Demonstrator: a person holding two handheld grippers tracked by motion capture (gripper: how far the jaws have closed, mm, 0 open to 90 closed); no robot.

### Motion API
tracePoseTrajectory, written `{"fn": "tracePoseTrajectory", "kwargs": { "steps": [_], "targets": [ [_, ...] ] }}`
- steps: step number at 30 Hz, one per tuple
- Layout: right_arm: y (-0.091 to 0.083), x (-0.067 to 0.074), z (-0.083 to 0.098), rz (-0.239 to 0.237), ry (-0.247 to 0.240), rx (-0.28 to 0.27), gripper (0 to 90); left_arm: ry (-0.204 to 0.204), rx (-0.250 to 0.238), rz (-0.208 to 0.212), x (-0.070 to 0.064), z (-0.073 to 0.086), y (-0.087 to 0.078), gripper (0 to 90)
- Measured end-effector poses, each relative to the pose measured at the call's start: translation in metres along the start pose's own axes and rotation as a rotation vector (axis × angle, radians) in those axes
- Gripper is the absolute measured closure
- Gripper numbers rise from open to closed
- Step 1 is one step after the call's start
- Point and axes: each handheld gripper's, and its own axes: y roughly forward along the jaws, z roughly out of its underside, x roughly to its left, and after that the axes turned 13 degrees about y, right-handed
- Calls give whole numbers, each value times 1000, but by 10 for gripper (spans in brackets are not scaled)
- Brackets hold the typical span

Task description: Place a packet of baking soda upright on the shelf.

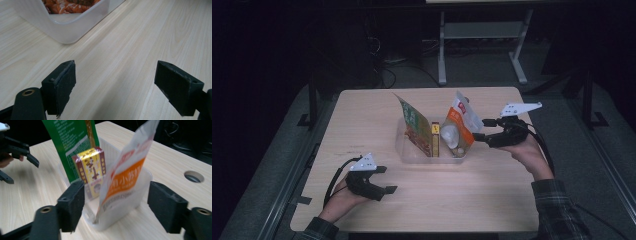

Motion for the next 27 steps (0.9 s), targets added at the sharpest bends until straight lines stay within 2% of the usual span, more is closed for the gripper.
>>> {"fn": "tracePoseTrajectory", "kwargs": {
  "steps": [8,12,16,19,23,25,26,27],
  "targets": [
    [-11,7,26,22,2,0,255,14,9,4,-2,1,0,170],
    [-14,12,46,43,-15,6,247,20,21,4,-5,8,-5,167],
    [-13,16,60,42,-7,13,245,11,24,-5,-6,14,-10,161],
    [-9,25,78,44,-19,41,222,8,30,-12,-7,20,-12,153],
    [-6,32,92,48,-23,62,199,14,39,-11,-9,22,-14,149],
    [-1,38,105,46,-12,94,169,18,46,-7,-12,24,-14,149],
    [-1,38,105,46,-12,94,169,18,46,-7,-12,24,-14,149],
    [4,42,112,43,-24,120,162,16,46,-6,-13,23,-13,149]
  ]
}}
